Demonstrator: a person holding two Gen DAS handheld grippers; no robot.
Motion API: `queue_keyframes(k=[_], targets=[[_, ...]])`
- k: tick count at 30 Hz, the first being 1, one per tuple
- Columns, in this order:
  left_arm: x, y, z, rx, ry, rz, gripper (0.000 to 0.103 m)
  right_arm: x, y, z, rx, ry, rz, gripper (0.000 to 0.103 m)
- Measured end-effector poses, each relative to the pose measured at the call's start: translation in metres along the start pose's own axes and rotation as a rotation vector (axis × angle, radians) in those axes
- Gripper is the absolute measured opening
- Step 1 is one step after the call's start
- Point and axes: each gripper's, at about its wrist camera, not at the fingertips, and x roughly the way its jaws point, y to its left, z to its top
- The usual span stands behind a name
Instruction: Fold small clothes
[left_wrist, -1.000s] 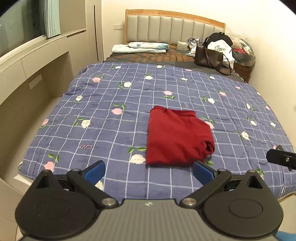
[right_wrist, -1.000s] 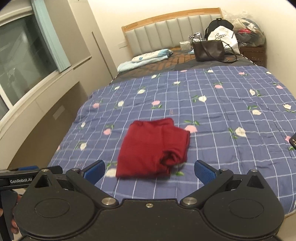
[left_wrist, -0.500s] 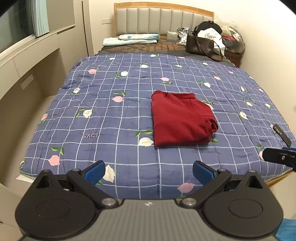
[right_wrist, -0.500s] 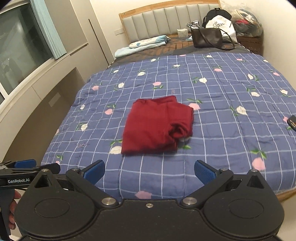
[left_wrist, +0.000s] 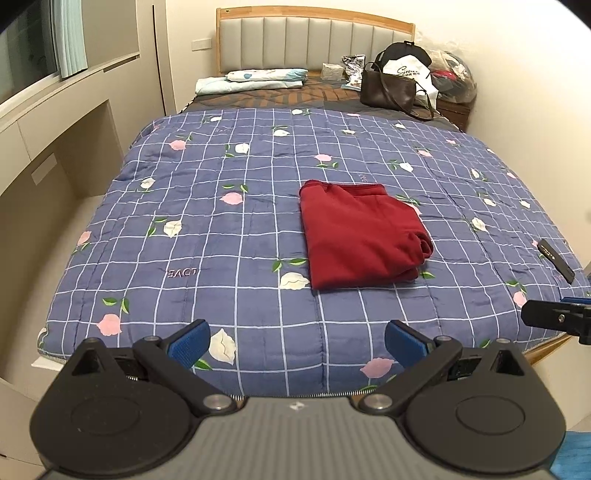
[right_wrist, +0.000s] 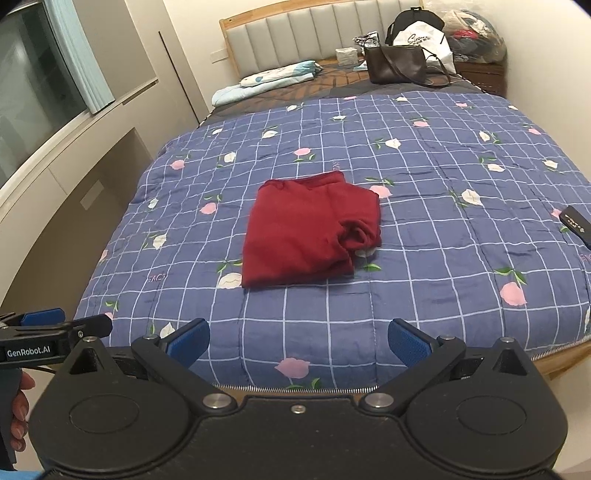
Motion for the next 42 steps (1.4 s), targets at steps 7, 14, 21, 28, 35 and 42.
queue_keyframes(k=[7,14,21,28,35,42], targets=[[0.0002,0.0047,-0.0009,-0.007,0.003,-0.008,0.103,-0.0005,0.0042,-0.0013,-0.002,0.0,-0.006,0.102],[0.0004,0.0055,-0.0013,0.0,0.0,-0.013,0.103,-0.0021,0.0054,-0.0031,-0.002,-0.003,-0.011,0.102],[-0.0001,0.0057,-0.0012,0.008,-0.003,-0.018,0.103,-0.0031,0.0058,-0.0031,-0.001,-0.006,-0.015,0.102],[-0.0009,0.0046,-0.0017,0.01,-0.005,-0.018,0.103,-0.0043,0.0056,-0.0016,0.001,-0.01,-0.019,0.102],[-0.0007,0.005,-0.0016,0.007,-0.005,-0.019,0.103,-0.0046,0.0057,-0.002,0.003,-0.009,-0.018,0.102],[-0.0006,0.0049,-0.0015,0.006,-0.003,-0.017,0.103,-0.0042,0.0055,-0.0021,0.004,-0.009,-0.019,0.102]])
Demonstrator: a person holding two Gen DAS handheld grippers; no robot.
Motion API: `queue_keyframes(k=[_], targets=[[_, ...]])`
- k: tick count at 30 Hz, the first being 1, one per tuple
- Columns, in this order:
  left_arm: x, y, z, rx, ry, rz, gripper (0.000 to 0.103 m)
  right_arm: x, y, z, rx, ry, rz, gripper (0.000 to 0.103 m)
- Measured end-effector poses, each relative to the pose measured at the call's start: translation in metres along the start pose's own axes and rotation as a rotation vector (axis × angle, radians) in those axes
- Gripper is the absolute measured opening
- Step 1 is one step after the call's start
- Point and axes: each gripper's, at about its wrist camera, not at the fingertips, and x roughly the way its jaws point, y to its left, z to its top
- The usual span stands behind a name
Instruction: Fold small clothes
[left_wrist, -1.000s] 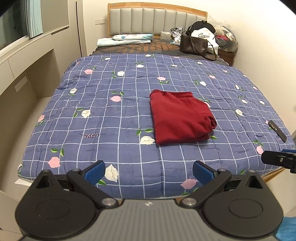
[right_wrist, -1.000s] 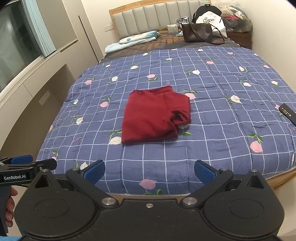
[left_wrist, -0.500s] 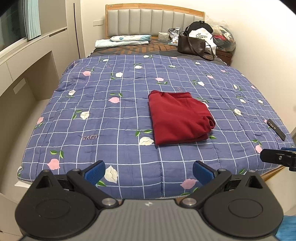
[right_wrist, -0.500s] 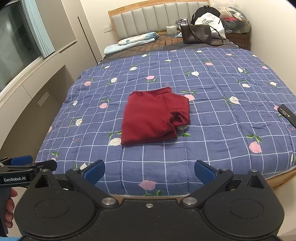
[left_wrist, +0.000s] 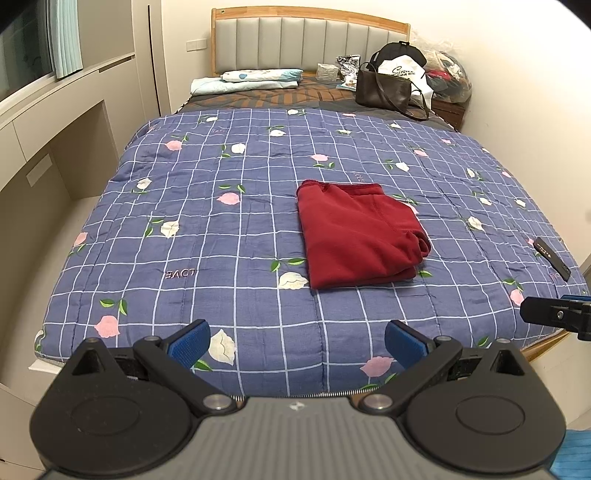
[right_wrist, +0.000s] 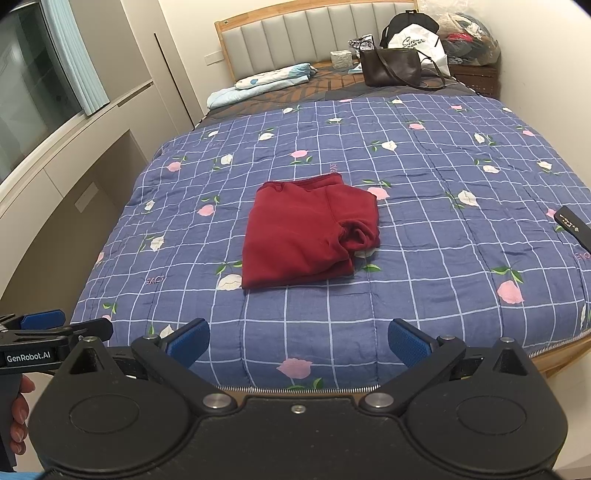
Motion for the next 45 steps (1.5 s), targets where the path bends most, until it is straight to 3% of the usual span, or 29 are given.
queue_keyframes(k=[34,45], targets=[[0.0002,0.0005,0.0015,0.001,0.002,-0.001,0.103,0.0009,-0.0013,0.0,0.002,0.0,0.0,0.102],[0.0043,0.0012,0.0,-0.007,0.044,0.071,0.103,0.0012,-0.0016,0.0001,0.003,0.002,0.0,0.102]])
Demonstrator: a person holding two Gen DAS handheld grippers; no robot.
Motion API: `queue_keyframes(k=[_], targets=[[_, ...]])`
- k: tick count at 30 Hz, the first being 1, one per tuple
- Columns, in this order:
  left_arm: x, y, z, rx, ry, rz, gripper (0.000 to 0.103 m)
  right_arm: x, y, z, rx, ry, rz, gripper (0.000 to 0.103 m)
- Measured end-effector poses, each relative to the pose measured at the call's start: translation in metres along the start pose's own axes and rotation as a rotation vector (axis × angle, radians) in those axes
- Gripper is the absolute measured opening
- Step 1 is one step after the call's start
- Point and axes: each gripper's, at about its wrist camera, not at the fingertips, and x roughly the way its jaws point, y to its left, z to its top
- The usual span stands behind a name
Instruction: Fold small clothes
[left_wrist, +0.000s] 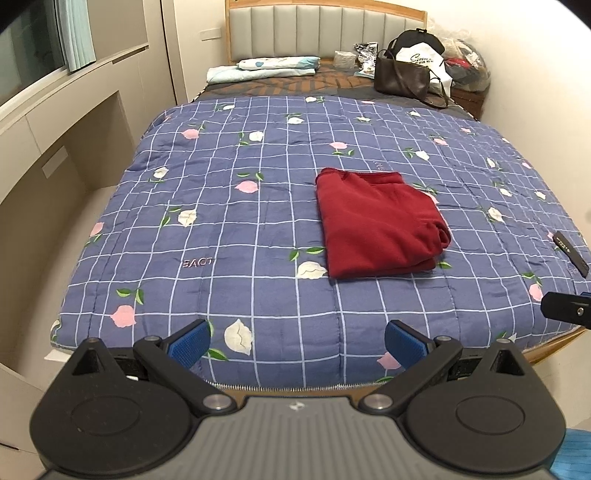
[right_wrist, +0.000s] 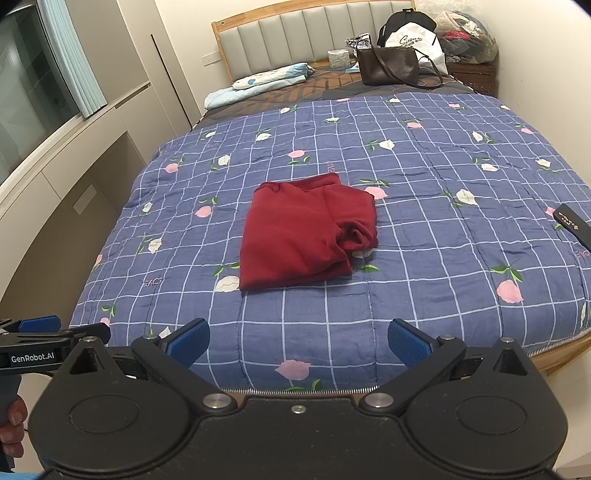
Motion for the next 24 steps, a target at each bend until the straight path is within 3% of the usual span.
queue_keyframes(k=[24], targets=[[0.0043,-0.003,0.009,0.007,-0.001,-0.009,0.103,0.0022,-0.0005,0.0013,0.003,0.005,-0.002,0.102]])
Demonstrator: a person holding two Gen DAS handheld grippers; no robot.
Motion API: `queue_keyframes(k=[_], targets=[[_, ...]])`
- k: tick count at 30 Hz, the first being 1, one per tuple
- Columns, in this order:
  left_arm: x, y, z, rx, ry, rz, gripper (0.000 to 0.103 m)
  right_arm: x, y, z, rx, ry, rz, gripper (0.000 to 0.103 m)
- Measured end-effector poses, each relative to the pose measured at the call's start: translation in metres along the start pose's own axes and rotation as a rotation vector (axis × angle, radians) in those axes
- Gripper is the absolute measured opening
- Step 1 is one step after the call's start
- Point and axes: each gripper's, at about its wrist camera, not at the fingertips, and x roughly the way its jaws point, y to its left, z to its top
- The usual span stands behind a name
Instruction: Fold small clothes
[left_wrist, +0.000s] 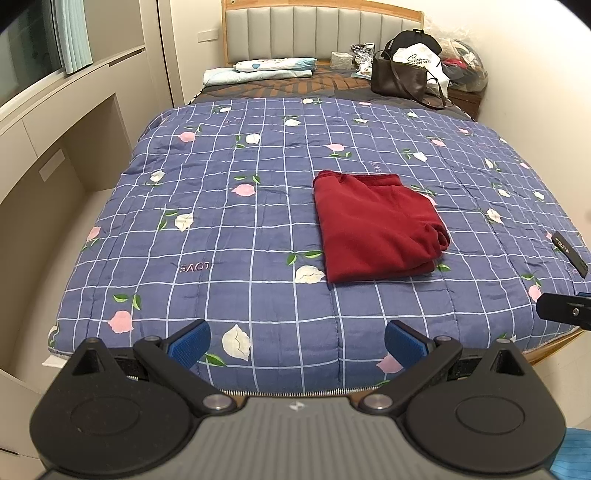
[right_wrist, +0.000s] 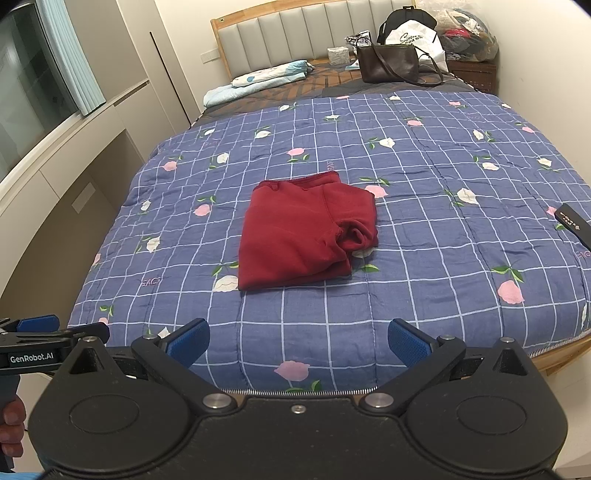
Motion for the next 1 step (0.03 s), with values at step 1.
queue_keyframes(k=[1], targets=[[0.0007,-0.0001,0.0006,0.0,0.002,0.0,0.103,0.0001,0.0002,0.0001,0.0,0.0,0.0,0.102]])
